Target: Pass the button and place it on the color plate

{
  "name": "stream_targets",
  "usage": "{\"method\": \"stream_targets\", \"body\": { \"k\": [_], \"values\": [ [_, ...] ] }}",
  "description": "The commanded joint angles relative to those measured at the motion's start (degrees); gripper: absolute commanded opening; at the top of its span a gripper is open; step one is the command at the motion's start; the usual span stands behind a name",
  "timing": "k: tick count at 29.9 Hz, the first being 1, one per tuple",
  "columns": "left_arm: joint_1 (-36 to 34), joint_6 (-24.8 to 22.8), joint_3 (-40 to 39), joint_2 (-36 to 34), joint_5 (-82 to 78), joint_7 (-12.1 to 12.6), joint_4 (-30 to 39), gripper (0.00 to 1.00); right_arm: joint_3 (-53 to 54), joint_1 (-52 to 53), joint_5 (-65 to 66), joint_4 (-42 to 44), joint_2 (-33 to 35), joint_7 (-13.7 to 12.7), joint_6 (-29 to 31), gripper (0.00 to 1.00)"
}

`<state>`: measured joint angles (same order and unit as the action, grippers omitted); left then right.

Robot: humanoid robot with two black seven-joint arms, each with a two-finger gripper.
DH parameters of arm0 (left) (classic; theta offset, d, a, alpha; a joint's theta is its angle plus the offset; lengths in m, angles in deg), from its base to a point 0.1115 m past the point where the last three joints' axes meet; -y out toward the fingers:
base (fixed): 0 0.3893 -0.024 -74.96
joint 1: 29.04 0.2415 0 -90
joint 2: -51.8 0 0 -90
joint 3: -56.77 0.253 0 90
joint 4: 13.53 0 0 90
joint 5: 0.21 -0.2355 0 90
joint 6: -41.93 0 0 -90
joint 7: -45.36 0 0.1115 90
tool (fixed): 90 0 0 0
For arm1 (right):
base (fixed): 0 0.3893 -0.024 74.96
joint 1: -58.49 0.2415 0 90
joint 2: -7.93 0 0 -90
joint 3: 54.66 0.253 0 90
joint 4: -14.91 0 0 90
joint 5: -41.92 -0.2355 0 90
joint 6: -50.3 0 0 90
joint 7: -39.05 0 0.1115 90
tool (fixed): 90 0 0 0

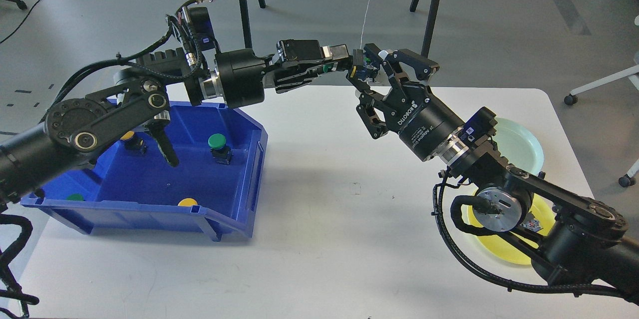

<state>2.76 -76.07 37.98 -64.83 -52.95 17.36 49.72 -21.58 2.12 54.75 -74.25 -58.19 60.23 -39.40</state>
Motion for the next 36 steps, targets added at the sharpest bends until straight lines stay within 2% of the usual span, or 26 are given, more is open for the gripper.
{"method": "stream_targets", "body": {
  "k": [1, 6, 11, 12, 14, 16, 19, 22, 26, 28, 31, 33, 36],
  "values": [
    [0.0, 0.0, 0.0, 0.0, 0.0, 0.0, 0.0, 0.10, 0.0, 0.1, 0.0, -0.1, -0.1, -0.1, 0.0, 0.32],
    [0.0, 0.0, 0.0, 0.1, 0.0, 0.0, 0.0, 0.10, 0.0, 0.0, 0.1, -0.1, 0.0, -0.1, 0.0, 0.27],
    [0.0, 0.0, 0.0, 0.1, 0.0, 0.0, 0.0, 0.13, 0.1, 0.1, 0.0, -0.1, 0.0, -0.1, 0.0, 0.14],
    [0.0, 0.0, 0.0, 0.1, 0.0, 0.0, 0.0, 0.19, 0.1, 0.2, 0.0, -0.1, 0.0, -0.1, -0.1, 0.12],
    [0.0, 0.0, 0.0, 0.1, 0.4, 0.0, 0.0, 0.47, 0.1, 0.4, -0.1, -0.1, 0.0, -0.1, -0.4, 0.09],
    [-0.1, 0.0, 0.0, 0.1, 1.1, 0.0, 0.0, 0.59, 0.1, 0.4, -0.1, -0.2, 0.0, -0.1, -0.4, 0.06],
    [-0.1, 0.0, 0.0, 0.1, 1.4, 0.0, 0.0, 0.72, 0.1, 0.2, -0.1, -0.5, 0.3, -0.1, -0.4, 0.04],
    [-0.1, 0.0, 0.0, 0.1, 1.4, 0.0, -0.1, 0.77, 0.1, -0.2, -0.1, -0.7, 0.7, -0.1, -0.4, 0.03],
    [-0.1, 0.0, -0.1, 0.0, 1.5, 0.0, -0.2, 0.80, 3.1, -2.5, -0.3, -0.5, 1.3, 0.0, -0.9, 0.02],
    [-0.1, 0.0, -0.1, 0.0, 1.5, 0.0, -0.2, 0.80, 8.3, -6.4, -1.3, -0.2, 1.3, 0.1, -1.5, 0.02],
    [0.0, 0.0, -0.2, 0.0, 1.9, 0.0, -0.2, 0.80, 18.0, -14.1, -9.9, 0.2, 0.5, -0.1, -2.8, 0.02],
    [0.0, 0.0, -0.1, 0.0, 2.2, 0.0, -0.2, 0.80, 23.8, -17.8, -18.8, 1.6, 0.4, -0.4, -6.4, 0.02],
    [0.0, 0.0, -0.1, 0.0, 2.2, 0.0, -0.2, 0.81, 27.9, -19.0, -28.8, 4.0, 0.4, -0.7, -16.3, 0.02]
  ]
}}
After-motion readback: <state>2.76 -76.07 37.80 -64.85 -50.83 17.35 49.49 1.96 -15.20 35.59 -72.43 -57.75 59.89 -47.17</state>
